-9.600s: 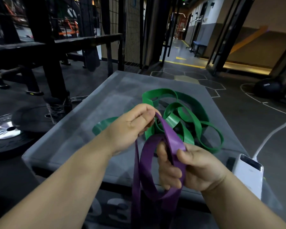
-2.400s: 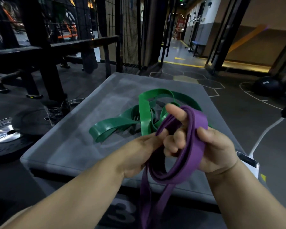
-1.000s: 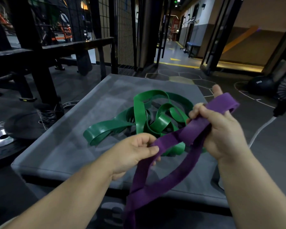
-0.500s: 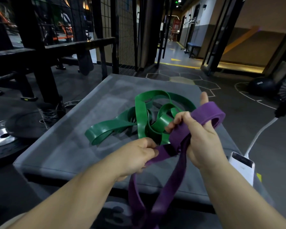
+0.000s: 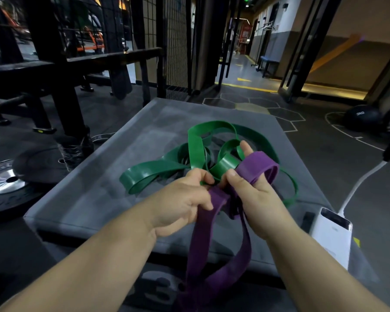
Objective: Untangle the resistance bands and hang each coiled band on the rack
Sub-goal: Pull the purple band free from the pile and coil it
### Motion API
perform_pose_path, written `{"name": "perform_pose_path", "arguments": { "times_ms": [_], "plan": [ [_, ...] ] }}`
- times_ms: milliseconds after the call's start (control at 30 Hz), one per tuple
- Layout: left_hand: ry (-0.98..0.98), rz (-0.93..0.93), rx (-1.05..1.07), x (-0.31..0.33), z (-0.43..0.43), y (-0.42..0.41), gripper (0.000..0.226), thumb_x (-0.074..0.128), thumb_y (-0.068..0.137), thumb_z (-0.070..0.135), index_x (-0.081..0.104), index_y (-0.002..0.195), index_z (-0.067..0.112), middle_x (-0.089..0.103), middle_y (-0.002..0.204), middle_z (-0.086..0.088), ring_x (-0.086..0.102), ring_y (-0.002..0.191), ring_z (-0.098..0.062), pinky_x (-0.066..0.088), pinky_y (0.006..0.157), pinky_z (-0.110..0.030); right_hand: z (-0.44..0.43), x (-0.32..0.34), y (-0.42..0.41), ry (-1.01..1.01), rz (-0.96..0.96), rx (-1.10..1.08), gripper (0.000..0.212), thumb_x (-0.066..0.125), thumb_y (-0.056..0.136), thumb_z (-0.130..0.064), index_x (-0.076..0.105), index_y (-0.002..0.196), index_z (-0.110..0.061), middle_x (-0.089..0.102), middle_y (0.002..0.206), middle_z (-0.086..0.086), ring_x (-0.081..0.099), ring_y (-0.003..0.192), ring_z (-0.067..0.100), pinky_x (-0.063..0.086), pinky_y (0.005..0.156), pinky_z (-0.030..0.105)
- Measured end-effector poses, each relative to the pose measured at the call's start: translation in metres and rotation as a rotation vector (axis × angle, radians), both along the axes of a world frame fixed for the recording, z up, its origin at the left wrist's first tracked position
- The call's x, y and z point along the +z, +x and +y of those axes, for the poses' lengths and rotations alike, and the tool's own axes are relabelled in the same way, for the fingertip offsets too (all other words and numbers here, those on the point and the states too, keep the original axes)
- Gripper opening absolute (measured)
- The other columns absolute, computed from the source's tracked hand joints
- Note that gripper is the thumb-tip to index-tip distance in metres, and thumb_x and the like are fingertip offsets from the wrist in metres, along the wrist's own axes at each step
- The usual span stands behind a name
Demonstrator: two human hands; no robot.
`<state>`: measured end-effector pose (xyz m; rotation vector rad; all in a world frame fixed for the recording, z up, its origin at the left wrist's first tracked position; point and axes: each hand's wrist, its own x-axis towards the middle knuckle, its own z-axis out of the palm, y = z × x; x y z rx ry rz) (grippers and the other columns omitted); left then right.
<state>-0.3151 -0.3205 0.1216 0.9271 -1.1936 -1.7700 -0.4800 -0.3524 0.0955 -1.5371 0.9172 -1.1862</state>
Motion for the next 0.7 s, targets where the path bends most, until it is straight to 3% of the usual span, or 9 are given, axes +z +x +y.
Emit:
{"name": "perform_pose_path", "arguments": {
  "times_ms": [100, 200, 333, 433, 533, 600, 633, 700],
  "plan": [
    [-0.09, -0.023, -0.034, 0.0, 0.001, 0.004, 0.038, 0.055, 0.079, -0.014, 0.038, 0.103, 0.011, 0.066, 0.084, -0.009, 0.062, 0.068, -0.012, 0.05, 0.06, -0.022, 0.0, 0.002, 0.002, 0.004, 0.044, 0.006, 0.056, 0.061, 0.082, -0.049, 0.038, 0.131, -0.063, 0.062, 0.079, -0.01, 0.063, 0.086, 0.011, 0.043, 0.107, 0.051],
    [-0.19, -0.098, 0.102, 0.003, 0.001, 0.004, 0.031, 0.053, 0.088, -0.015, 0.038, 0.096, 0.011, 0.072, 0.084, -0.009, 0.064, 0.071, -0.015, 0.049, 0.066, -0.026, 0.0, 0.002, 0.006, 0.037, 0.075, -0.014, 0.046, 0.061, 0.077, -0.062, 0.053, 0.121, -0.056, 0.066, 0.09, -0.013, 0.064, 0.096, 0.013, 0.043, 0.106, 0.054],
    [-0.288, -0.231, 0.298, 0.005, 0.002, 0.002, 0.033, 0.068, 0.082, -0.005, 0.041, 0.09, 0.011, 0.073, 0.084, -0.016, 0.068, 0.075, -0.026, 0.058, 0.069, -0.034, 0.007, 0.005, 0.009, 0.181, 0.049, -0.038, 0.06, 0.059, 0.064, -0.086, 0.069, 0.103, -0.043, 0.074, 0.102, 0.0, 0.068, 0.105, 0.025, 0.047, 0.101, 0.053],
    [-0.337, -0.311, 0.415, 0.004, -0.001, 0.001, 0.04, 0.077, 0.076, 0.004, 0.039, 0.085, 0.012, 0.073, 0.076, -0.012, 0.07, 0.075, -0.038, 0.057, 0.073, -0.044, 0.012, 0.009, 0.01, 0.169, 0.024, -0.063, 0.047, 0.05, 0.081, -0.074, 0.073, 0.087, -0.034, 0.075, 0.089, 0.011, 0.071, 0.091, 0.029, 0.053, 0.094, 0.051],
    [-0.387, -0.488, 0.468, -0.006, -0.002, -0.006, 0.041, 0.08, 0.073, 0.033, 0.045, 0.082, 0.014, 0.062, 0.064, -0.008, 0.062, 0.061, -0.023, 0.055, 0.061, -0.038, 0.012, 0.016, 0.007, 0.177, -0.025, -0.105, 0.048, 0.052, 0.082, -0.072, 0.072, 0.073, -0.03, 0.069, 0.07, 0.004, 0.065, 0.068, 0.021, 0.054, 0.076, 0.042],
    [-0.365, -0.629, 0.355, -0.012, 0.003, -0.016, 0.043, 0.062, 0.072, 0.07, 0.057, 0.085, 0.029, 0.067, 0.078, 0.003, 0.065, 0.077, -0.016, 0.054, 0.074, -0.038, 0.012, 0.021, 0.005, 0.178, -0.078, -0.129, 0.044, 0.052, 0.075, -0.07, 0.069, 0.066, -0.03, 0.064, 0.064, -0.001, 0.058, 0.059, 0.014, 0.047, 0.067, 0.034],
    [-0.33, -0.692, 0.251, -0.013, 0.008, -0.021, 0.052, 0.047, 0.075, 0.077, 0.062, 0.096, 0.033, 0.069, 0.093, 0.009, 0.065, 0.093, -0.014, 0.052, 0.083, -0.033, 0.011, 0.023, 0.004, 0.167, -0.078, -0.143, 0.044, 0.051, 0.074, -0.069, 0.069, 0.065, -0.03, 0.063, 0.063, -0.002, 0.057, 0.058, 0.013, 0.046, 0.066, 0.033],
    [-0.238, -0.772, 0.133, -0.014, 0.014, -0.028, 0.066, 0.03, 0.083, 0.072, 0.06, 0.125, 0.03, 0.062, 0.126, 0.009, 0.054, 0.12, -0.01, 0.038, 0.094, -0.021, 0.011, 0.024, 0.001, 0.124, -0.047, -0.172, 0.046, 0.05, 0.078, -0.071, 0.067, 0.067, -0.029, 0.063, 0.064, -0.002, 0.057, 0.06, 0.012, 0.045, 0.068, 0.033]
  ]
}}
